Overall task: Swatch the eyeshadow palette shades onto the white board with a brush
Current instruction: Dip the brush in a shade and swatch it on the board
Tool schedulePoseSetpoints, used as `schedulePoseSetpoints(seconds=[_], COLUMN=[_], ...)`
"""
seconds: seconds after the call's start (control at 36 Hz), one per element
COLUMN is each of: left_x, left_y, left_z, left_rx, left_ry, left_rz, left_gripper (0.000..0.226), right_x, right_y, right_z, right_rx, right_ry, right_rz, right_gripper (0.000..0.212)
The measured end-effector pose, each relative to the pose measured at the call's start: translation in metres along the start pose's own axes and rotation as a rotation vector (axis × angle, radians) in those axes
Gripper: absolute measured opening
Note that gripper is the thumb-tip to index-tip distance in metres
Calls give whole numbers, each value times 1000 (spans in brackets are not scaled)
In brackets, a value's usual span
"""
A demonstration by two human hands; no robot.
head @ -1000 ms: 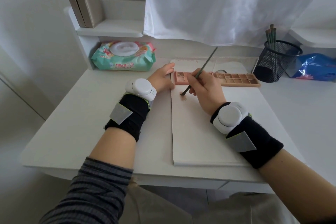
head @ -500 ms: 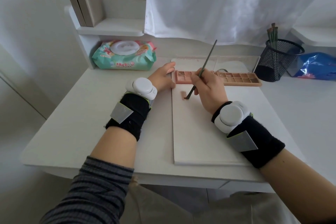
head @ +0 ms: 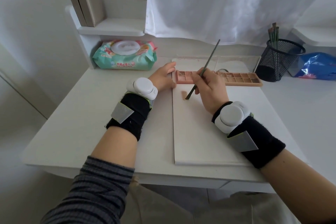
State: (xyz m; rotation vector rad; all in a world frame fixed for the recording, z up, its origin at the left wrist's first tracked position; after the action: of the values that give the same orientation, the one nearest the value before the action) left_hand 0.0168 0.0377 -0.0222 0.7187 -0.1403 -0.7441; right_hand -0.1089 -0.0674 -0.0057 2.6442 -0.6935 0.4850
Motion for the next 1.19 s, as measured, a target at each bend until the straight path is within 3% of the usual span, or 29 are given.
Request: schedulePoseSetpoints(seconds=[0.17,0.31,0.64,0.83,1.19], left_x=[-1,-2,-2,-1,-2], left_y=[-1,0,0,0,0], left_z=[0,0,0,0,1], left_rx=[10,-3,4,1,3], left_ry=[-9,-7,-8,-1,-12], left_rz=[2,0,-1,-8,-4], left_gripper=[79,79,79,79,80], right_x=[2,0,1,-1,1], right_y=[-2,-1,-2,1,-3], right_z=[2,1,2,-2,3], right_rx=[-28,-22,-10,77,36], right_ry=[-26,7,-40,31,-17], right_rz=[-6,-34,-22,40,-49], right_gripper=[17,29,21,21,25])
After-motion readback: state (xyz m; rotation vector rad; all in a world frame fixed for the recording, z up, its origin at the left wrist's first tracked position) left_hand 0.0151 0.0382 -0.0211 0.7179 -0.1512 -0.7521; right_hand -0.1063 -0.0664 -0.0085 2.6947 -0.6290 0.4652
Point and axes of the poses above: each hand's wrist, its own x-axis towards the middle knuckle, its own y-axis out of the back of the hand, z = x × y, the point moved 2 cm from there along x, towards the middle knuckle, and after that the axes turned 12 degrees about x, right-handed, at the moved point
